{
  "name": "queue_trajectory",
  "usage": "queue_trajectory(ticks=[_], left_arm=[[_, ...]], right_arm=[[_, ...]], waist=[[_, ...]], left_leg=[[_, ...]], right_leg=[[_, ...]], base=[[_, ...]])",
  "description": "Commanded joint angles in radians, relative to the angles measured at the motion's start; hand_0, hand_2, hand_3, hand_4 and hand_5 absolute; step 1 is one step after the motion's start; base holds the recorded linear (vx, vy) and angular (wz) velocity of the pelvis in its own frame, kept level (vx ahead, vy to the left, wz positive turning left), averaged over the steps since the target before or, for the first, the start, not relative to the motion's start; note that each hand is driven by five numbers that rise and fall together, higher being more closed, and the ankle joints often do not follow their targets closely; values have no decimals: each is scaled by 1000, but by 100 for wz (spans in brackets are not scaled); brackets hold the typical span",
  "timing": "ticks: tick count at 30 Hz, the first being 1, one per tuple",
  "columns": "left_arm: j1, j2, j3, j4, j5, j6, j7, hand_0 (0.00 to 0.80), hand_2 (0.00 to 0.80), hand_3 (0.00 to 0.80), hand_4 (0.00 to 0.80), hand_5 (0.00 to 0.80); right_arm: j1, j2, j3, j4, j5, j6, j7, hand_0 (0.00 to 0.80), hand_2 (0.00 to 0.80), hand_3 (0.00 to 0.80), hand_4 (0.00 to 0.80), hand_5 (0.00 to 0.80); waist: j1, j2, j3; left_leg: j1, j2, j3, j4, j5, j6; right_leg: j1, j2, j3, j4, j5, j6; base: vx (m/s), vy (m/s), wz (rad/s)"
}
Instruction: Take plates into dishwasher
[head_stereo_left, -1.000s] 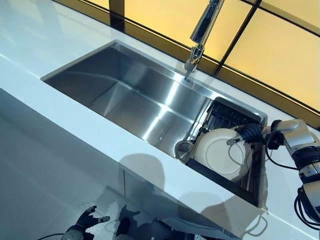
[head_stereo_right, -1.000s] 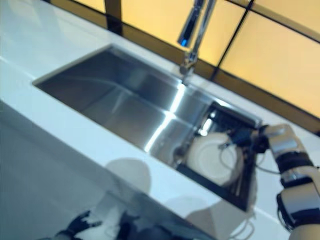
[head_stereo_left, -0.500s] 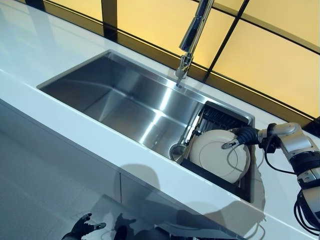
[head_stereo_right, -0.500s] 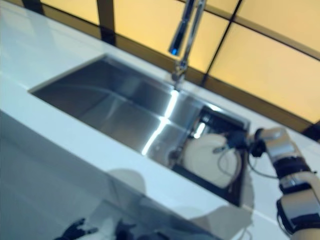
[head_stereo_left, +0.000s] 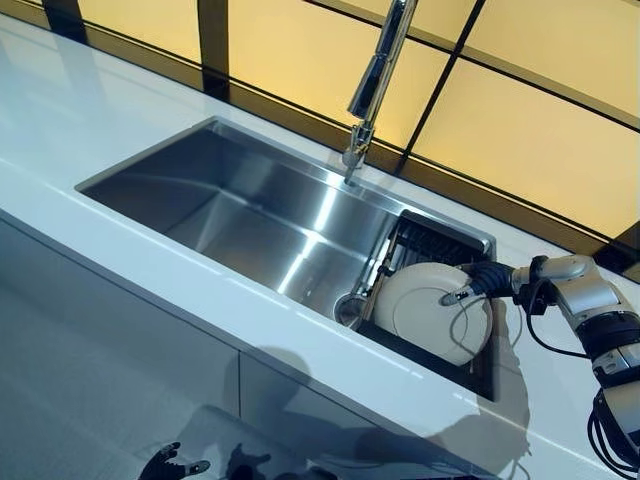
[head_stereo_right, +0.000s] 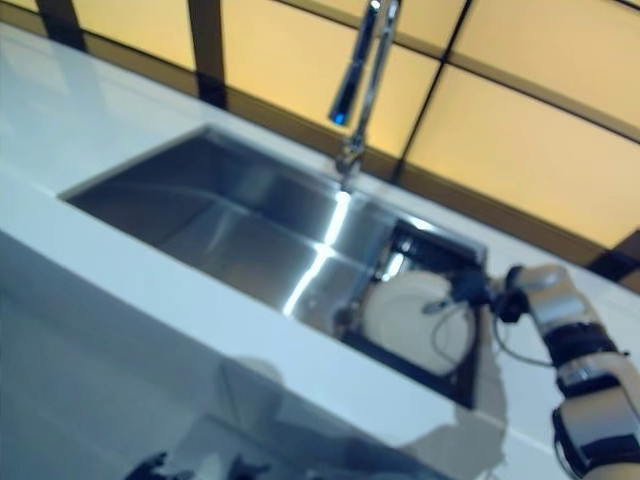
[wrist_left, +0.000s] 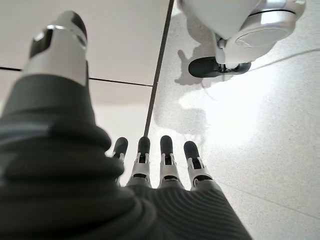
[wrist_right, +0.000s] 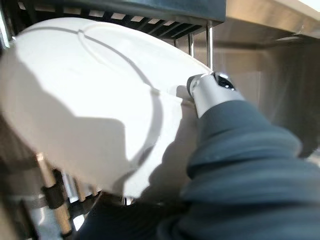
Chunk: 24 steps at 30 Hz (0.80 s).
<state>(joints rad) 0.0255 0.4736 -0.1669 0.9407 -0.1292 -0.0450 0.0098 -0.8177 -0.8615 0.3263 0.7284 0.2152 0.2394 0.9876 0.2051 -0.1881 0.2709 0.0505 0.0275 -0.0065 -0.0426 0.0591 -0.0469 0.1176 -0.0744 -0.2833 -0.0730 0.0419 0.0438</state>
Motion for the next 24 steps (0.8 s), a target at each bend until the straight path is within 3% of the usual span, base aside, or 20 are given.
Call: queue_trajectory(ticks=[1,7,24], left_arm=[[-13,-23,-2,38,48,-14,17,0,0,0,0,0],[-5,-27,2,39,44,-17,16,0,0,0,0,0],[10,-40,13,76,23,-24,24,0,0,0,0,0]], right_arm=[[-30,-82,35,-54,47,-39,-81,800,800,800,800,800],[-24,-121,6,-91,96,-43,-162,800,800,800,800,800],[11,-219,-73,-207,199,-48,-252,800,800,800,800,800]], waist=[[-18,19,-46],[-34,21,-58],[-81,24,-103]], left_leg=[[-3,-15,17,-19,-38,29],[9,-17,32,-18,-45,33],[30,-19,67,-16,-60,40]], right_leg=[[-45,-45,45,84,30,93],[-43,-48,55,86,34,97],[-46,-55,80,91,38,109]], base=[[2,19,-13],[-5,27,-4],[-1,25,-6]])
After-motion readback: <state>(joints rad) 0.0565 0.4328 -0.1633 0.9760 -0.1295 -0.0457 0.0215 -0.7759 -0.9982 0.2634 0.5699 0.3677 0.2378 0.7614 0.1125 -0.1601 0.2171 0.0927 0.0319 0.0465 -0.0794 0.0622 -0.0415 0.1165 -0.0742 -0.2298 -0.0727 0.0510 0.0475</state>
